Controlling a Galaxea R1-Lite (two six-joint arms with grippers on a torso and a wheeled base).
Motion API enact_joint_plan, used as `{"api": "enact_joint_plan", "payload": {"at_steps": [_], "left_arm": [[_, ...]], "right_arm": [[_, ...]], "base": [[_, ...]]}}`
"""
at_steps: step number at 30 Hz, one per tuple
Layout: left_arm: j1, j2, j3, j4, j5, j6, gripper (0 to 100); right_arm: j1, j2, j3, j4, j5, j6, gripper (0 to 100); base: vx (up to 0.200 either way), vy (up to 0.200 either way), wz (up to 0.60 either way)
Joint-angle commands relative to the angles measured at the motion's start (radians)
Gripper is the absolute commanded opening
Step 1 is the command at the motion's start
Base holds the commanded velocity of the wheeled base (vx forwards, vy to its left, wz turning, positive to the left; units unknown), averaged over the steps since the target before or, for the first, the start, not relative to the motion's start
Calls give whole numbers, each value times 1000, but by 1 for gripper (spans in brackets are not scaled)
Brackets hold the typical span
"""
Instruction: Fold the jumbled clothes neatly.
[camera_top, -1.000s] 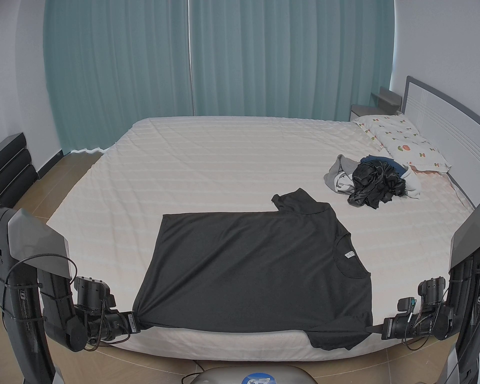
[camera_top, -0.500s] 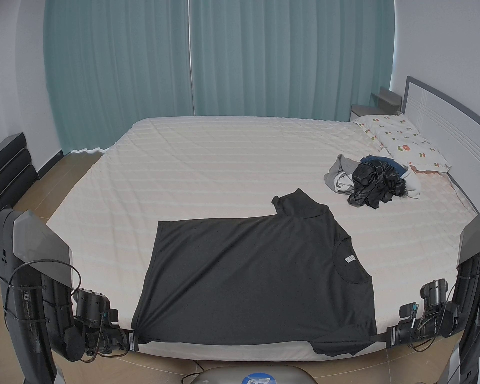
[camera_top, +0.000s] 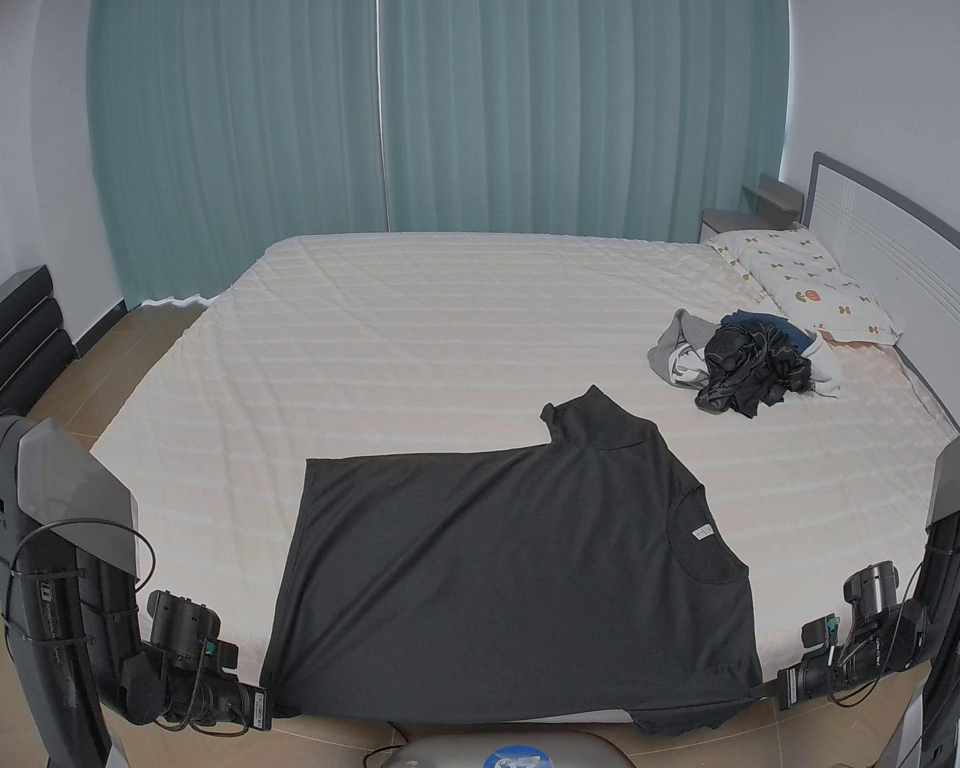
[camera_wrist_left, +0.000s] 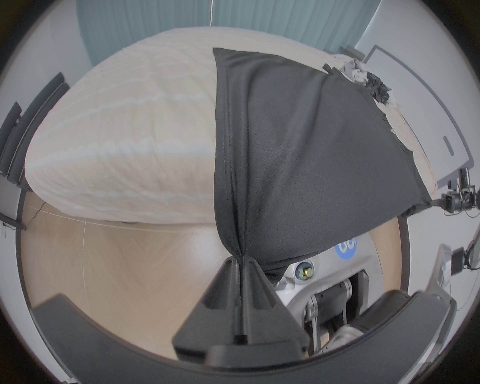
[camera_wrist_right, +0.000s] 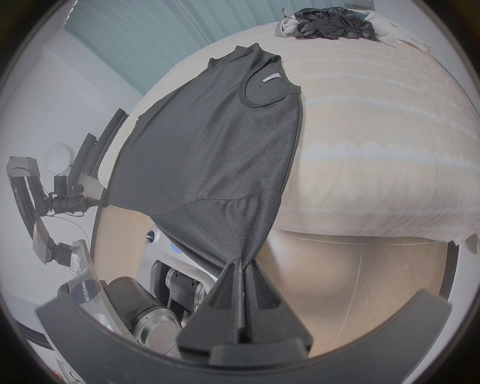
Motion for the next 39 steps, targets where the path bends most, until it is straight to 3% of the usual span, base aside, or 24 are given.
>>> {"api": "enact_joint_plan", "payload": {"at_steps": [1,11,14,19,20,22,25,30,35,39], "left_arm": [[3,-88,13,84,-27,26,0],[28,-92,1,17,-47,18,0],[51,-121,-2,-57,-89,-52,0],[48,-131,-52,-71,-90,-156,0],[46,-134,-91,-71,-90,-248,0],[46,-138,-117,-69,-90,-316,0],[45,-143,-131,-68,-92,-344,0],[46,-175,-134,-62,-92,-348,0],[39,-235,-175,-48,-90,-463,0],[33,-273,-241,75,-89,-521,0]], "right_arm": [[-1,-22,18,21,-13,-8,0],[-13,-106,18,55,-8,-18,0],[-13,-168,12,63,-1,-14,0],[-14,-180,-19,55,38,14,0],[-14,-183,-50,53,64,68,0],[-11,-192,-81,53,76,137,0],[-5,-220,-111,53,74,227,0],[-5,-257,-150,53,74,308,0],[-2,-274,-206,53,74,400,0],[-2,-298,-214,53,78,423,0]], "base": [[0,0,0],[0,0,0],[0,0,0],[0,0,0],[0,0,0],[0,0,0],[0,0,0],[0,0,0],[0,0,0],[0,0,0]]}}
